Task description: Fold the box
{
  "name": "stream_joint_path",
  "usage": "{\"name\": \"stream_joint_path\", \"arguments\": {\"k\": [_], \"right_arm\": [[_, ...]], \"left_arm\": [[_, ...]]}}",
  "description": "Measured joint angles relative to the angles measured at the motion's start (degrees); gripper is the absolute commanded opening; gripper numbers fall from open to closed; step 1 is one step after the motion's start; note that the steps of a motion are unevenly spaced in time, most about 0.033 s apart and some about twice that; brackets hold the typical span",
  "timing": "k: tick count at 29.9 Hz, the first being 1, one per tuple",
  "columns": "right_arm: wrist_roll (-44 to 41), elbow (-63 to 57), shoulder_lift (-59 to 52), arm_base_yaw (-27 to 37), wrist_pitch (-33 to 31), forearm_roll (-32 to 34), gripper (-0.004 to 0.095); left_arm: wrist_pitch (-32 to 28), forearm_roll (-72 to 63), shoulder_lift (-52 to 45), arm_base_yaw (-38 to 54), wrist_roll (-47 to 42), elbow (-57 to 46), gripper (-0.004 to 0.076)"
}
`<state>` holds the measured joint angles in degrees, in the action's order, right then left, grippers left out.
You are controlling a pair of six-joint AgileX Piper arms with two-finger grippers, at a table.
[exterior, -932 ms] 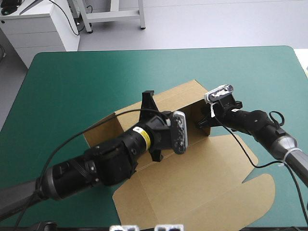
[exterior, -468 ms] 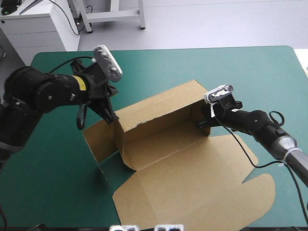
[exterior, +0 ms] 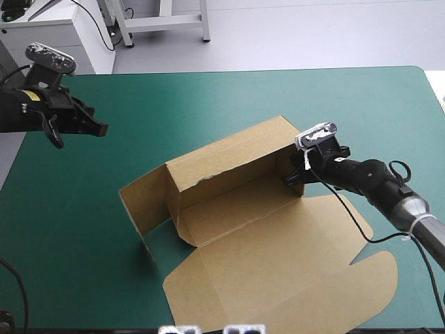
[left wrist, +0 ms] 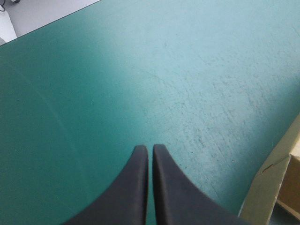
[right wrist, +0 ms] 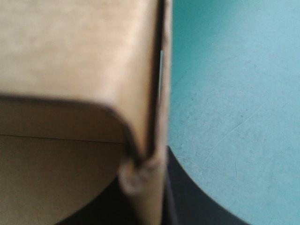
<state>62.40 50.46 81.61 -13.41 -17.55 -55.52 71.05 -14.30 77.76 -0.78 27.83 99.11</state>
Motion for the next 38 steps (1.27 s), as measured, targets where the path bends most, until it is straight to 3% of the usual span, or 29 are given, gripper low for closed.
{"name": "stream_joint_path", "arguments": {"k": [7, 11, 18, 24, 29, 38], "right_arm": [[-0.89, 0.0, 0.0, 0.0, -0.5, 0.84, -0.0018], [-8.22, 2.26, 0.0, 0.06, -4.62, 10.07, -0.0018], [-30.18, 13.14, 0.0, 0.06, -24.99, 32.81, -0.0018], [-42.18, 22.91, 0.06, 0.0, -40.23, 43.18, -0.0018], [-47.5, 26.49, 2.24, 0.0, -46.3, 47.23, -0.0018], [-52.71, 32.22, 12.4, 0.0, -48.13, 48.48, -0.0018]], "left_arm": [[0.0, -3.68, 0.0, 2.08, -0.23, 0.0, 0.0013], [0.0, -4.0, 0.0, 2.08, -0.29, 0.0, 0.0007], [0.0, -5.11, 0.0, 2.18, -0.29, 0.0, 0.0006], [0.0, -5.17, 0.0, 2.18, -0.35, 0.0, 0.0006], [0.0, -5.17, 0.0, 2.18, -0.4, 0.0, 0.0006], [0.0, -5.23, 0.0, 2.18, -0.4, 0.0, 0.0006]]}}
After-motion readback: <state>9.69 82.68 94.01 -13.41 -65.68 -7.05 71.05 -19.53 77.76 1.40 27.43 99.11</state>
